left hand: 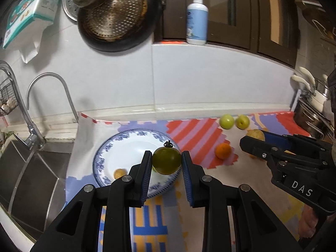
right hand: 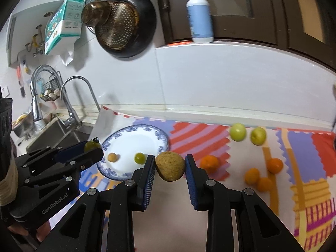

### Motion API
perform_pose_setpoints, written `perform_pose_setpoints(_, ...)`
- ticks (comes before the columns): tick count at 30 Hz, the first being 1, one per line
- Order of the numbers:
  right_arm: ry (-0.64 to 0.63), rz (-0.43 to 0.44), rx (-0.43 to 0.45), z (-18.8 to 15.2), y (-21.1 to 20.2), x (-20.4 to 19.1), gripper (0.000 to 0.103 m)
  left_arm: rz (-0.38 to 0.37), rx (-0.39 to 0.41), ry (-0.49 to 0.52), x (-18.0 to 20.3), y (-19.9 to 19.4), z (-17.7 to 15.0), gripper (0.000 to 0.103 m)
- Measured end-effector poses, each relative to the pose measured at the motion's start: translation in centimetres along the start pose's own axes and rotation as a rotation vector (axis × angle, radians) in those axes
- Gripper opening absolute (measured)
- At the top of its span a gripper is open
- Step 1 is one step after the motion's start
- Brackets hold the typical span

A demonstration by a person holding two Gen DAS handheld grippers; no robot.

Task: Organize fruits
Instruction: 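Carry the green fruit in the left tool and yellow-brown fruit in the right tool over the plate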

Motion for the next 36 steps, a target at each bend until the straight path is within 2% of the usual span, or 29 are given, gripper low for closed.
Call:
perform_pose_setpoints(10,-0.084,0.044,-0.018,3.0,4.9,-2.5,0.030,0.053,-0.027,-0.038,-3.8,3.5,1.1,0.029)
perform_pose_setpoints(17,-0.117,0.083,-0.080,4.1,9.8,-3.8,0.030,0.070,-0.070,-0.061,-6.2,6.8,1.2,0.029)
perform_pose_setpoints(25,-0.122,0.135,-0.213,3.0,16.5,-4.9,0.030,0.107,-0.136,-0.063,-8.8,11.0,0.2,0.029)
perform_pose_setpoints(30,-0.149,0.138,-0.284,1.7,20.4,-5.5,0.030,0.113,-0.186,-0.069,-10.1,13.8,-0.5,0.029)
perform_pose_setpoints(36,-0.152,0.143,-0.332,0.9,23.2,-5.6,0.030,0.115,-0.236,-0.069,-10.7,16.2,-1.3,0.029)
Point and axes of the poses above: each gripper's, at about its wrist camera, not at the fingertips, and y roughly the way its jaws point, x to its right, z to its top, the point moved 8 cm from there along y, roughly the way its jaws point, and after that the axes turned 1 degree about -x, right-handed, at the moved point
